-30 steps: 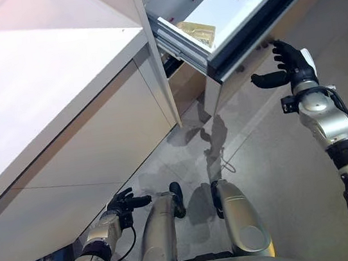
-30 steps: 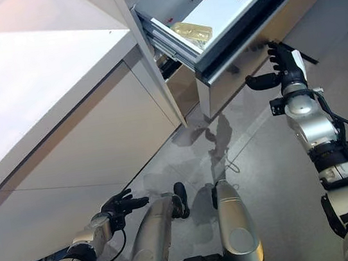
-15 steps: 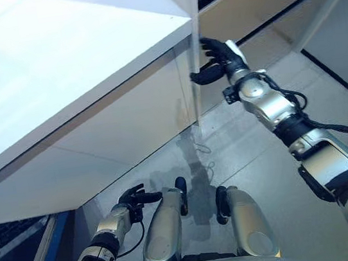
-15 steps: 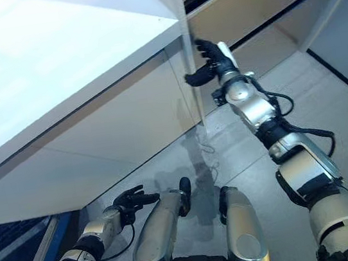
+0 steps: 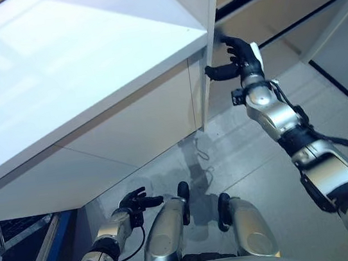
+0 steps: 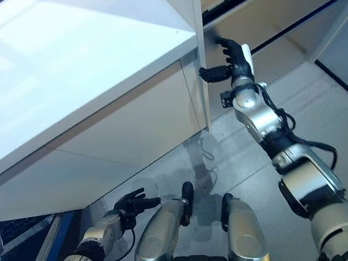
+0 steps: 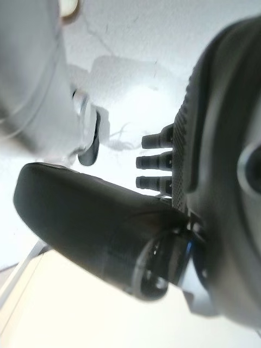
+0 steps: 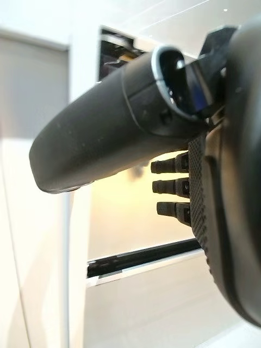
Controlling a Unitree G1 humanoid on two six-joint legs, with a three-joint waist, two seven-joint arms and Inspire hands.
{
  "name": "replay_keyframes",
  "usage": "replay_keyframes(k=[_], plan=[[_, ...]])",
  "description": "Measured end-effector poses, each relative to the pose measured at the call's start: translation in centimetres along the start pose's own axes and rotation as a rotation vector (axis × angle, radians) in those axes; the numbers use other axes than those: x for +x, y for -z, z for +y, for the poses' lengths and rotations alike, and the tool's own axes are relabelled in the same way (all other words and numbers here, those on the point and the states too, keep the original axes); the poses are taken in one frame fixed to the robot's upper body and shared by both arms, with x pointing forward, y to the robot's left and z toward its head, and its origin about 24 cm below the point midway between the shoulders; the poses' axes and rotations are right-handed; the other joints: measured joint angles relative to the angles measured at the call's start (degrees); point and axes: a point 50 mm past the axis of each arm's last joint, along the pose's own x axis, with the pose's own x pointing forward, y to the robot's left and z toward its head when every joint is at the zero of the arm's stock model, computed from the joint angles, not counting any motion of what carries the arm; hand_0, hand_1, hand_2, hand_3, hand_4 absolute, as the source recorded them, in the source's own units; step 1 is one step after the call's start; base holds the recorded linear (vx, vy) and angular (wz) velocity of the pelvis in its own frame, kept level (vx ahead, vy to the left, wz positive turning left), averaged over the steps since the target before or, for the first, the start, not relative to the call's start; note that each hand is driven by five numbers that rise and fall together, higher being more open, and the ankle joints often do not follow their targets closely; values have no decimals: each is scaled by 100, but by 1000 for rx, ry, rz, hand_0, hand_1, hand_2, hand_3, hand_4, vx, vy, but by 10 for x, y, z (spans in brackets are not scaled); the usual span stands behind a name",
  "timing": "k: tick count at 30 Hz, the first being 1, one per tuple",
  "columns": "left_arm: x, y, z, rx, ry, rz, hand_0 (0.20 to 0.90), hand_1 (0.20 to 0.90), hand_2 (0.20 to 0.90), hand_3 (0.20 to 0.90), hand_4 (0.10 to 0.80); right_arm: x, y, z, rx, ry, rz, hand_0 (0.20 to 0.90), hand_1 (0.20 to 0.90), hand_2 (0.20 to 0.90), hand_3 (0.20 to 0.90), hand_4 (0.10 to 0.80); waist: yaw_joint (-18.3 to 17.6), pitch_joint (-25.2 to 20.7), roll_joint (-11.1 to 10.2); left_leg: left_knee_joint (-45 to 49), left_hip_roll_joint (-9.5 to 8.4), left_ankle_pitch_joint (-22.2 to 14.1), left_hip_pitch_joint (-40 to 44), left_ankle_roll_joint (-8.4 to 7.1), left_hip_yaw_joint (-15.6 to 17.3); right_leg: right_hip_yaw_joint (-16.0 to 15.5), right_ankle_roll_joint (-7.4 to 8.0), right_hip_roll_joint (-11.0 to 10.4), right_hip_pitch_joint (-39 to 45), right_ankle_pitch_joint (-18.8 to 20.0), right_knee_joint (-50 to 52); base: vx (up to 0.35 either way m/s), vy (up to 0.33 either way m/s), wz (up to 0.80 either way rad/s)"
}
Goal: Put drinks into fridge and close the fridge
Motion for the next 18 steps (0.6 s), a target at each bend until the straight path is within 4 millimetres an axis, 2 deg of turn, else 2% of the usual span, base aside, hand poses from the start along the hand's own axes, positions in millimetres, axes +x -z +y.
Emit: replay_keyframes(k=[2,4,6,9,11,12,13,14,16,18], plan=[[-2,9,8,-56,-35,8,900,900,900,900,800,-19,27,-12,40,16,40,900,900,900,900,800,-6,-69,-118,-308,34,41,249,24,64,59,42,55,241,100,-365,34,-4,-20],[-6,22,19,-108,-86,20,900,900,900,900,800,-50,74,-27,56,46,164,900,900,900,900,800,-54,-326,-314,-633,47,77,461,51,110,101,86,88,449,172,-729,12,-14,-14],[-13,48,32,-150,-136,73,900,900,900,900,800,-91,126,-41,44,88,338,900,900,900,900,800,-178,-725,-498,-963,72,96,682,75,173,143,128,128,719,300,-1196,-25,-23,-18],[-23,79,43,-167,-176,130,900,900,900,900,800,-150,188,-58,7,145,604,900,900,900,900,800,-447,-1189,-656,-1381,80,111,1020,98,275,220,197,161,1143,481,-1867,-67,-46,-21],[-26,85,46,-175,-180,131,900,900,900,900,800,-177,210,-65,-20,159,721,900,900,900,900,800,-502,-1323,-682,-1564,104,125,1145,115,325,267,215,192,1296,603,-2161,-62,-42,-20],[-26,85,49,-190,-183,123,900,900,900,900,800,-199,227,-66,-44,152,819,900,900,900,900,800,-542,-1438,-709,-1622,119,127,1190,116,366,308,220,216,1406,696,-2378,-79,-63,-17],[-26,86,51,-193,-187,119,900,900,900,900,800,-213,238,-65,-55,137,887,900,900,900,900,800,-569,-1542,-713,-1686,130,129,1222,113,384,328,214,231,1443,736,-2476,-75,-64,-16],[-26,86,51,-193,-187,117,900,900,900,900,800,-223,245,-65,-57,128,934,900,900,900,900,800,-579,-1572,-711,-1718,135,135,1263,105,400,342,209,234,1477,746,-2509,-72,-64,-10],[-26,92,54,-178,-176,129,900,900,900,900,800,-256,264,-60,-37,91,1084,900,900,900,900,800,-602,-1819,-687,-1794,147,141,1317,96,408,345,201,251,1532,755,-2587,-43,-46,-3],[-29,105,56,-179,-165,165,900,900,900,900,800,-288,278,-56,-38,32,1214,900,900,900,900,800,-598,-2033,-651,-1911,161,162,1400,74,412,350,201,274,1569,762,-2650,-45,-34,-1]])
